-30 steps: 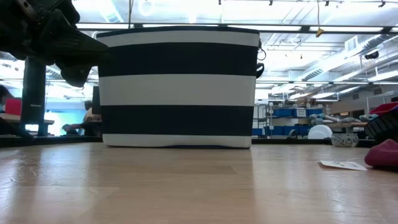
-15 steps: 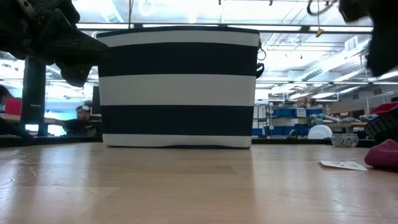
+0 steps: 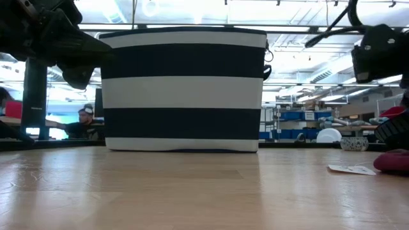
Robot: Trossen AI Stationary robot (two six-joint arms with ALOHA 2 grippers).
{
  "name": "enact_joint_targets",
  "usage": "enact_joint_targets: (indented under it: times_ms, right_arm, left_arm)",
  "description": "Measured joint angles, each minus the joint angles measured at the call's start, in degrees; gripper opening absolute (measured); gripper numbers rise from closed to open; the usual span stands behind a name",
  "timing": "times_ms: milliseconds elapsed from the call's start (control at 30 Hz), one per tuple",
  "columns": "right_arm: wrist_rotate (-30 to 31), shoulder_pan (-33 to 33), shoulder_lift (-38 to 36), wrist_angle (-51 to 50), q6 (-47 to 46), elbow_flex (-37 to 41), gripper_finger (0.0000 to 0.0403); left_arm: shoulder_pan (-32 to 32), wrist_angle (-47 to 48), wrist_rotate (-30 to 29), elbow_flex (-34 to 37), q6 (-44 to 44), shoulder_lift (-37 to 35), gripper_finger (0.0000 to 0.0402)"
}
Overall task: Sort clothes
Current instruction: Put the red sock into the bin
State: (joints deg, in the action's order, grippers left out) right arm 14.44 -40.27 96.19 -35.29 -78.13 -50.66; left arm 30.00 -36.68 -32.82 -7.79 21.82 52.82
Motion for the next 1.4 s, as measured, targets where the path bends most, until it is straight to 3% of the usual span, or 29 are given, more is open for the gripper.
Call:
enact_joint_targets:
  times_ms: [67, 200, 367, 500, 700, 900, 1133, 1233, 1400]
  right_arm:
    - [-1.0, 0.4, 0.9, 1.1, 1.0, -0.3, 0.0098]
    - [0.1, 0.4, -0.5, -2.5, 4.7, -2.6, 0.0015]
    - [4.4, 2.4, -5.8, -18.9, 6.1, -10.5, 0.0007]
    - [11.6, 4.6, -8.6, -30.7, 10.6, -19.8, 0.0005]
    - [21.4, 11.7, -10.4, -39.6, 26.0, -35.1, 0.0003]
    - [28.0, 22.6, -10.2, -35.0, 48.9, -49.4, 0.0002]
    - [26.4, 36.5, -10.1, -12.3, 75.4, -56.3, 0.0003]
    - [20.5, 42.2, -10.1, -6.2, 79.1, -56.4, 0.0003]
    - [11.6, 49.3, -6.9, -9.4, 74.4, -56.4, 0.0004]
  left_arm:
    - [0.0, 0.0, 0.0, 0.0, 0.1, 0.0, 0.0103]
    - [0.0, -0.1, 0.0, 0.0, 0.1, 0.0, 0.0103]
    - [0.0, -0.3, 0.0, 0.0, 0.1, 0.0, 0.0103]
    - [0.0, -0.5, 0.0, 0.0, 0.0, 0.0, 0.0103]
    - [0.0, -0.9, 0.0, 0.0, -0.2, 0.0, 0.0103]
    - [0.0, -0.9, 0.0, 0.0, -0.3, 0.0, 0.0103]
    - [0.0, -0.8, 0.0, 0.0, -0.3, 0.0, 0.0103]
    - [0.0, -0.7, 0.0, 0.0, -0.4, 0.0, 0.0103]
    - [0.0, -0.6, 0.0, 0.0, -0.6, 0.0, 0.0103]
